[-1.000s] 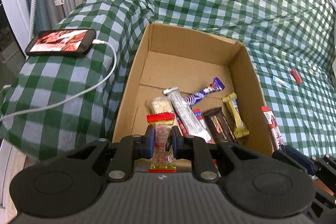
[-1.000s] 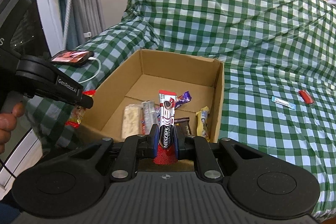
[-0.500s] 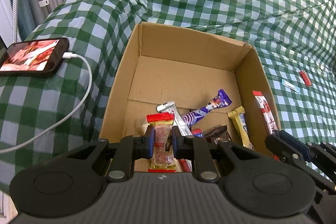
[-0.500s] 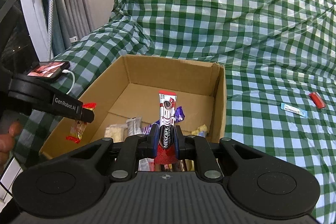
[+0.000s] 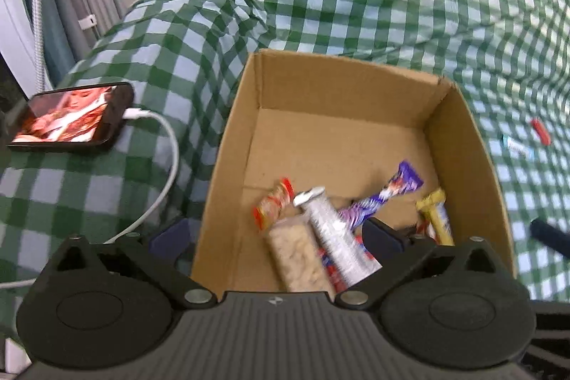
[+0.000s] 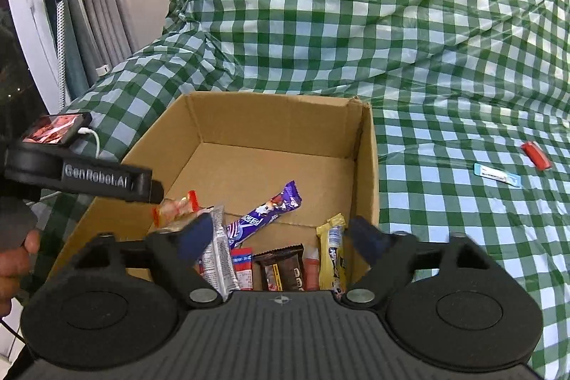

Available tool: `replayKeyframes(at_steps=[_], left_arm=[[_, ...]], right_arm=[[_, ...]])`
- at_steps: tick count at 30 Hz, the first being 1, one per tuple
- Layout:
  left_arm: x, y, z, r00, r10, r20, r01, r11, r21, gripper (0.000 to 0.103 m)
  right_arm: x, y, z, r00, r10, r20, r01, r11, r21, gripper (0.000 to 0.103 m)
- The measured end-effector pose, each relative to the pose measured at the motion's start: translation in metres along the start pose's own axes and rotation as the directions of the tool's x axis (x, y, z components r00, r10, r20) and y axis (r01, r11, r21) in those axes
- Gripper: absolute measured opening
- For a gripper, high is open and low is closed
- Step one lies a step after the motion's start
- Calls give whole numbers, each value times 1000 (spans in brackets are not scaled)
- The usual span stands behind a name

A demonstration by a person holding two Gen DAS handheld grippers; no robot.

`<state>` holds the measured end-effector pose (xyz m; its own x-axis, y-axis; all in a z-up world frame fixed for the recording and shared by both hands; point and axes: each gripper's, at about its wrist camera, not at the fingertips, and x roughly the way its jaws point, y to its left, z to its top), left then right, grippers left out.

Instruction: Organize snacks

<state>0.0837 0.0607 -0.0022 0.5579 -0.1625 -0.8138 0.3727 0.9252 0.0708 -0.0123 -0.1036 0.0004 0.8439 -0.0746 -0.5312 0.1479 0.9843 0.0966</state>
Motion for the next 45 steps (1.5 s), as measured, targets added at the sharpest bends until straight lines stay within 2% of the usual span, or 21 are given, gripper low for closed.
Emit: replayKeyframes(at_steps=[3, 9, 14, 21, 27, 33, 45], left_arm=[[-20, 5, -18, 1000, 15, 4, -15, 1000, 19, 103], [-69, 15, -64, 1000, 9, 5, -9, 1000, -8, 103], [-109, 17, -92, 998, 15, 59, -15, 1000, -1, 103], [-149, 20, -127, 990, 51, 135, -41, 996, -78, 103], [-169, 13, -146, 984, 46, 170, -40, 998, -38, 103], [-186, 10, -158, 979, 39, 200, -32, 999, -39, 103], [-205, 4, -166, 974, 25, 224, -20, 999, -27, 103]], right_arm=[[-15, 9, -8, 1000, 3, -7, -3, 1000, -10, 98], [-68, 43, -32, 999, 32, -13, -33, 999, -22, 100], [-113, 68, -48, 999, 11, 51, -7, 997, -74, 101], [-160, 74, -65, 993, -4, 117, 16, 995, -100, 102], [-187, 75, -86, 989, -10, 151, 26, 994, -108, 102], [-206, 78, -95, 982, -6, 191, 30, 992, -120, 102], [-227, 75, -105, 972, -18, 235, 44, 993, -109, 102]])
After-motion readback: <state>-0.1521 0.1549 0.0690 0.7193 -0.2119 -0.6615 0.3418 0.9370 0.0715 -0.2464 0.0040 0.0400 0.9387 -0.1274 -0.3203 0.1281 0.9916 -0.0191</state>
